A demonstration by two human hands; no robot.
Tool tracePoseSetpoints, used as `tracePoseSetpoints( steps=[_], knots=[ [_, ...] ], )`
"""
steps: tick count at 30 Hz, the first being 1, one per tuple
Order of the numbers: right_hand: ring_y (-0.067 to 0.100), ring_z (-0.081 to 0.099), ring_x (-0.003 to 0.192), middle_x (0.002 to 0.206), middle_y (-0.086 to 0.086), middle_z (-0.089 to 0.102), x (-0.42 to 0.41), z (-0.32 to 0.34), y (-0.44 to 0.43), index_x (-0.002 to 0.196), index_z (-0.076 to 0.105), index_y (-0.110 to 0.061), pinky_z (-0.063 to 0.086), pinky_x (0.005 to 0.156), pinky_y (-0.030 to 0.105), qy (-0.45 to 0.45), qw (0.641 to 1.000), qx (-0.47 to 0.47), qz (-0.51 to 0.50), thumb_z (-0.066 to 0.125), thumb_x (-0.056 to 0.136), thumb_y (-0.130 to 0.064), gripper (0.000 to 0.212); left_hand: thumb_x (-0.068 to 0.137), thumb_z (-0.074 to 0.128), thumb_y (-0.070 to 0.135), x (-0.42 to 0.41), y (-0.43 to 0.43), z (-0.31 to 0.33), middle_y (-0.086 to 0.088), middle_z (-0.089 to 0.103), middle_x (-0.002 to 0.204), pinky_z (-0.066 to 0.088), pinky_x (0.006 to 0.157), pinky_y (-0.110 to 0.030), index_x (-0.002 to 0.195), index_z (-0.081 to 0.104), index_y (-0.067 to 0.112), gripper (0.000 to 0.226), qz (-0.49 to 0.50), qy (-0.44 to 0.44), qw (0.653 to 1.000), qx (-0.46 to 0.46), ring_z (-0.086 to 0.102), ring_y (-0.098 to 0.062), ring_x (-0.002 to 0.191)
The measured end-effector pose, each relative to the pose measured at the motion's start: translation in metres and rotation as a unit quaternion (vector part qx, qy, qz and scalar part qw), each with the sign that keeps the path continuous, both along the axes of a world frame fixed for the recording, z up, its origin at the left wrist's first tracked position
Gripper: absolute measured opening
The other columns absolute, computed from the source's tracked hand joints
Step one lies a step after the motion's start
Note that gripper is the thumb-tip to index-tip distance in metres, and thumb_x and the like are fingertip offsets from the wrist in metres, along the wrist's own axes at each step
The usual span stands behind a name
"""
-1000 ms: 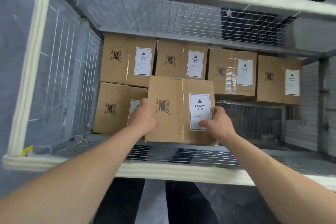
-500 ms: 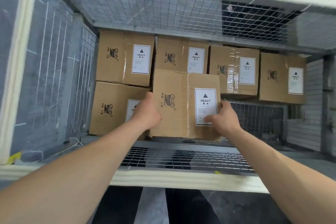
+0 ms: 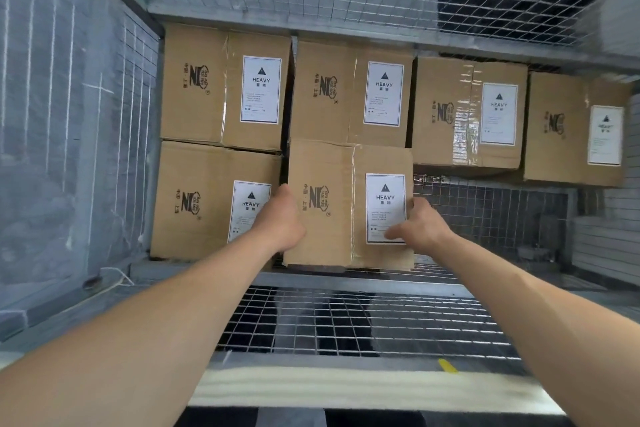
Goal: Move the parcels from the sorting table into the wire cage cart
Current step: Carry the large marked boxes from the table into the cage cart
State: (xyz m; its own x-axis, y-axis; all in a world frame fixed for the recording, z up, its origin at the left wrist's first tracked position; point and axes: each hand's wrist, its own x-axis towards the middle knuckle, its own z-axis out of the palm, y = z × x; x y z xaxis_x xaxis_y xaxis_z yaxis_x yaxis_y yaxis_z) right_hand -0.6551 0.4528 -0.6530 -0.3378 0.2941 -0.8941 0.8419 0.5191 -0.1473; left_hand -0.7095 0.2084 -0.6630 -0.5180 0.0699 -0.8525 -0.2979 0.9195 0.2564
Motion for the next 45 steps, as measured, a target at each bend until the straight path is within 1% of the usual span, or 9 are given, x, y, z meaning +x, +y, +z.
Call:
tracePoseSetpoints(
  steps=[5,13,17,21,28,31,35,38,45],
  knots=[
    [0.03,0.061,0.115,0.129,0.008,0.063,0.002,-0.02,-0.004,0.142,0.037,-0.015,0.052,0.1,0.048,-0.013,0.999,-0.033,0.004,0.082,0.081,-0.012,0.076,0.086,0.069,0.009,0.002,0.004,-0.02,-0.012,0.056,0.118,0.046,0.075,-0.032,0.145,0.027,0.005,0.073,-0.02,-0.036,0.999,0.012,0.058,-0.027,0.102],
    [0.027,0.062,0.112,0.125,0.002,0.065,0.004,-0.025,-0.009,0.125,0.05,-0.024,0.053,0.094,0.042,0.007,0.997,-0.05,0.055,0.079,0.085,-0.021,0.048,0.088,0.073,0.02,0.003,0.007,-0.023,-0.015,0.036,0.154,0.04,0.109,-0.037,0.157,0.018,0.01,0.088,-0.076,-0.038,0.996,0.015,0.044,-0.032,0.136],
    [0.028,0.063,0.111,0.128,0.003,0.065,0.006,0.001,-0.008,0.134,0.049,-0.022,0.052,0.084,0.036,0.033,0.988,-0.025,0.151,0.073,0.087,-0.028,0.053,0.089,0.071,0.031,-0.003,0.003,0.003,-0.009,0.034,0.156,0.042,0.105,-0.038,0.152,0.029,0.011,0.078,-0.119,-0.002,0.993,0.007,0.046,-0.029,0.133],
    [0.025,0.066,0.094,0.118,0.004,0.064,0.0,0.049,-0.01,0.127,0.056,-0.026,0.055,0.077,0.038,0.083,0.973,0.019,0.213,0.065,0.086,-0.031,0.043,0.087,0.066,0.045,-0.014,0.007,0.051,-0.006,0.049,0.136,0.047,0.081,-0.034,0.127,0.05,0.014,0.053,-0.169,0.05,0.984,0.004,0.054,-0.024,0.102],
    [0.025,0.051,0.126,0.133,0.002,0.056,-0.009,0.168,-0.016,0.129,0.053,-0.017,0.05,0.097,0.044,0.169,0.949,0.124,0.237,0.062,0.088,-0.042,0.049,0.088,0.06,0.057,-0.036,0.027,0.176,-0.006,0.046,0.146,0.048,0.099,-0.041,0.134,0.05,0.013,0.065,-0.264,0.151,0.952,0.026,0.051,-0.028,0.126],
    [0.024,0.057,0.107,0.107,-0.001,0.057,-0.005,0.226,-0.016,0.106,0.053,-0.019,0.051,0.083,0.04,0.22,0.937,0.163,0.217,0.064,0.085,-0.043,0.034,0.091,0.057,0.056,-0.044,0.036,0.238,-0.004,0.043,0.151,0.045,0.104,-0.041,0.143,0.045,0.015,0.068,-0.302,0.201,0.931,0.049,0.044,-0.026,0.135],
    [0.021,0.057,0.104,0.116,-0.002,0.061,0.01,0.307,-0.016,0.122,0.052,-0.021,0.052,0.087,0.04,0.268,0.922,0.219,0.175,0.064,0.085,-0.043,0.045,0.092,0.055,0.054,-0.046,0.055,0.32,-0.002,0.04,0.154,0.037,0.111,-0.042,0.149,0.04,0.017,0.07,-0.36,0.268,0.889,0.089,0.036,-0.022,0.142],
    [0.017,0.055,0.088,0.103,-0.007,0.061,0.028,0.359,-0.014,0.104,0.05,-0.024,0.051,0.077,0.037,0.284,0.912,0.261,0.14,0.061,0.086,-0.048,0.032,0.091,0.053,0.058,-0.039,0.069,0.373,0.0,0.046,0.148,0.038,0.112,-0.045,0.143,0.045,0.018,0.066,-0.402,0.315,0.851,0.121,0.04,-0.02,0.138],
    [0.022,0.052,0.118,0.119,-0.004,0.059,0.088,0.458,0.002,0.115,0.049,-0.023,0.044,0.087,0.041,0.284,0.869,0.39,0.111,0.054,0.089,-0.057,0.043,0.09,0.046,0.067,-0.01,0.107,0.461,0.004,0.041,0.152,0.032,0.114,-0.043,0.148,0.037,0.02,0.075,-0.482,0.42,0.741,0.206,0.034,-0.016,0.141]
  ],
)
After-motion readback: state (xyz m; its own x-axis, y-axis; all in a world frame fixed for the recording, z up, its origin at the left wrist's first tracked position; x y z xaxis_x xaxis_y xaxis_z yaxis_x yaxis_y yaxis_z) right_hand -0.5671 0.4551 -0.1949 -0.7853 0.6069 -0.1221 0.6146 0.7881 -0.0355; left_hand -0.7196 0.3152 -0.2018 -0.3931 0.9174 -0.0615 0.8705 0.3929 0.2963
